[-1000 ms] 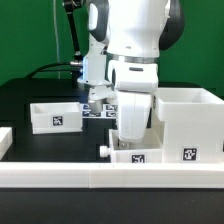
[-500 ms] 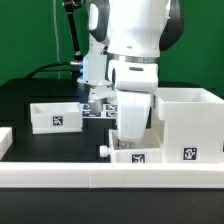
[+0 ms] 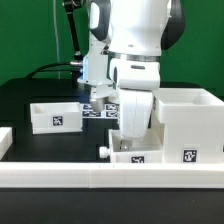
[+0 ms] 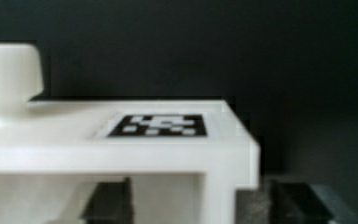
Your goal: Assemble drawer
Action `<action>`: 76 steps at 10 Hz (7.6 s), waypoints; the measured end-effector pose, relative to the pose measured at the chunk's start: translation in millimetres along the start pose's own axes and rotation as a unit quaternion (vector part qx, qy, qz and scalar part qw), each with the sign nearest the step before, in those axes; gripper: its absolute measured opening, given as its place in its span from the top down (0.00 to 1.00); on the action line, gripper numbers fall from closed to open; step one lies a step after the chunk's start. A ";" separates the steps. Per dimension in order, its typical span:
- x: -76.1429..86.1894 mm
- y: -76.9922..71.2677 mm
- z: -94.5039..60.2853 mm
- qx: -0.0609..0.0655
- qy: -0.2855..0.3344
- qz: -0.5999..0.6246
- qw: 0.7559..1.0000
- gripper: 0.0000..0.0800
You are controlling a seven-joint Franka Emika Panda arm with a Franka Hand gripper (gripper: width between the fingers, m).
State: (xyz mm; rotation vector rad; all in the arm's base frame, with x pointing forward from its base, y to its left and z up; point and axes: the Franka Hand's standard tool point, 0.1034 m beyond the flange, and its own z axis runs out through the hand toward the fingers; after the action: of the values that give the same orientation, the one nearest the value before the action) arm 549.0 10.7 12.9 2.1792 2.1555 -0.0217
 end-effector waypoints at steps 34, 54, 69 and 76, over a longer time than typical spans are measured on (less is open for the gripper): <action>-63.4 40.7 -0.5 -0.032 0.097 -0.026 0.994 0.19; 23.3 45.0 -6.0 -0.026 0.126 -0.038 0.991 0.19; -119.4 -45.3 -44.2 -0.082 0.063 0.106 0.989 0.19; -107.6 -59.2 -44.6 -0.080 0.084 0.366 0.923 0.19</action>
Offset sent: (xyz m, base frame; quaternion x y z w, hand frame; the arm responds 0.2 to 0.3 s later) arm 0.0026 -0.0102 0.0400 0.0063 -0.0224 0.0010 0.9997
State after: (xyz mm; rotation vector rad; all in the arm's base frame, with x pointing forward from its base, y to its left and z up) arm 486.6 -93.2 61.7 2.7973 1.2069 0.3789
